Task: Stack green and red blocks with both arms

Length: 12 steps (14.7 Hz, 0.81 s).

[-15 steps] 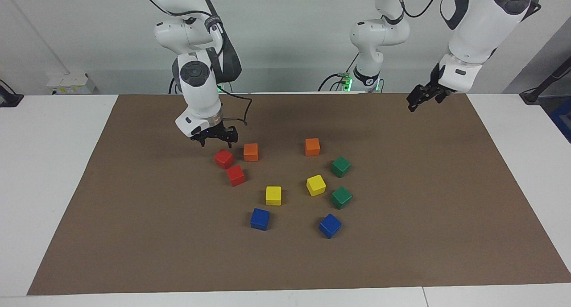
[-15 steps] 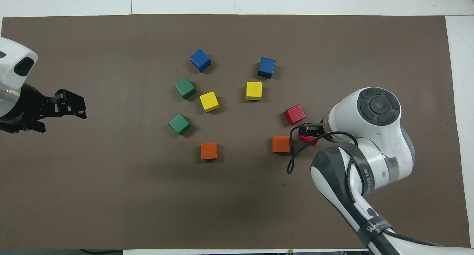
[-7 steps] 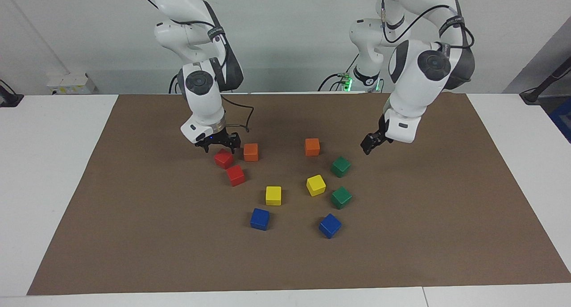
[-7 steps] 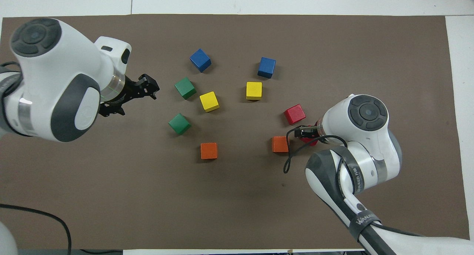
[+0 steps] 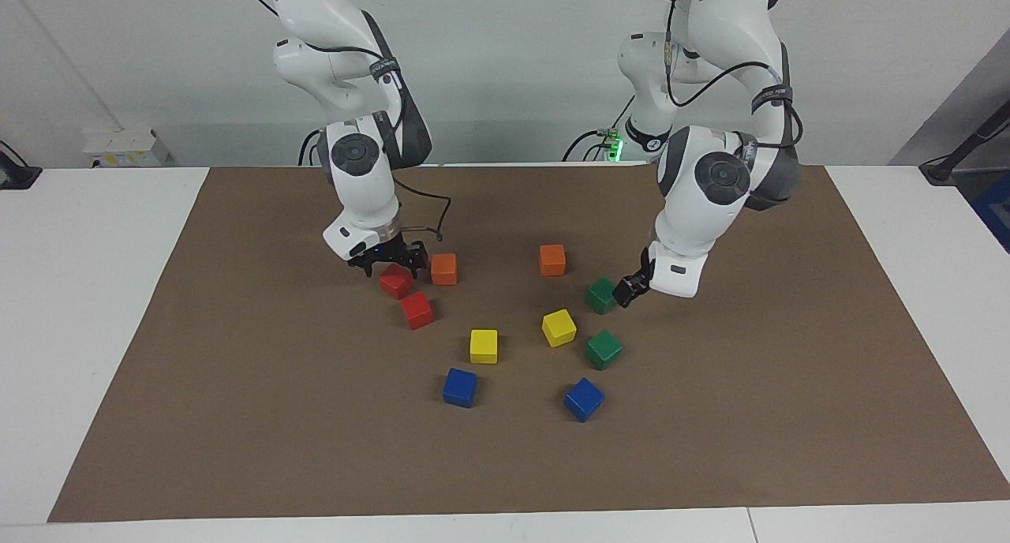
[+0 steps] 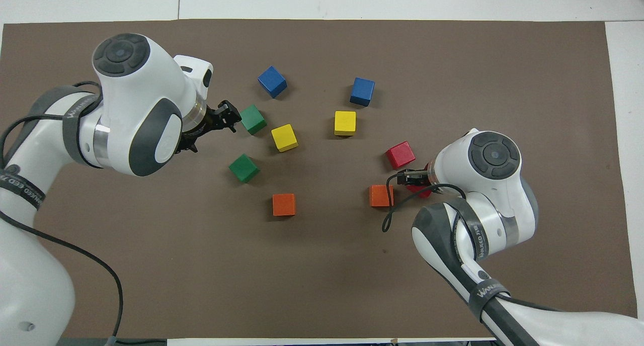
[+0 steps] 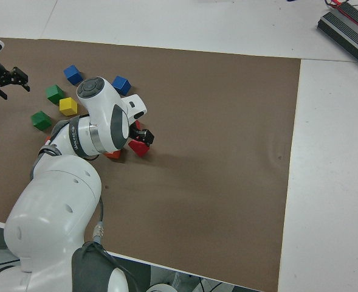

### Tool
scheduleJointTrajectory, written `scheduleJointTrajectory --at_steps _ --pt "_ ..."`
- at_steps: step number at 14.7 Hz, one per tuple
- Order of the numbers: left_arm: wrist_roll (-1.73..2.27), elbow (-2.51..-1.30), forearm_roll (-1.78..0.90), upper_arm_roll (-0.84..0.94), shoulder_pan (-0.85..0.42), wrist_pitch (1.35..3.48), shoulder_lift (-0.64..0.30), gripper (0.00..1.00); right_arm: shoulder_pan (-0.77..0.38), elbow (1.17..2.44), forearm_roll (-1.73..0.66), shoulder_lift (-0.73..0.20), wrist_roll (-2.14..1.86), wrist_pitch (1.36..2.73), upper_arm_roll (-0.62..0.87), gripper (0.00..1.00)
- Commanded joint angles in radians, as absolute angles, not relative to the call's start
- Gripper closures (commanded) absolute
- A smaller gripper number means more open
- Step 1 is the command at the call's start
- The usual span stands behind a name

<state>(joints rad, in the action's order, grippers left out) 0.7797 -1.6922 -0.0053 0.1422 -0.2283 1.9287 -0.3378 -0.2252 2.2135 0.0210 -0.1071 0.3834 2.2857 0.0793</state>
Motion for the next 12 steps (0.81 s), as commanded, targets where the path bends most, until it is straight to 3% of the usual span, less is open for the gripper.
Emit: scheduleJointTrajectory --at_steps 1,12 --pt "0.85 -1.672 0.037 0.13 -0.275 1.956 -0.394 0.0 -0.219 2.226 0.009 -0.11 0.385 2.312 0.078 0.0" --pt "0.965 -1.785 0.031 0.135 -0.284 2.033 -0.37 0.0 -0.147 2.221 0.009 -0.12 0.428 2.312 0.078 0.0"
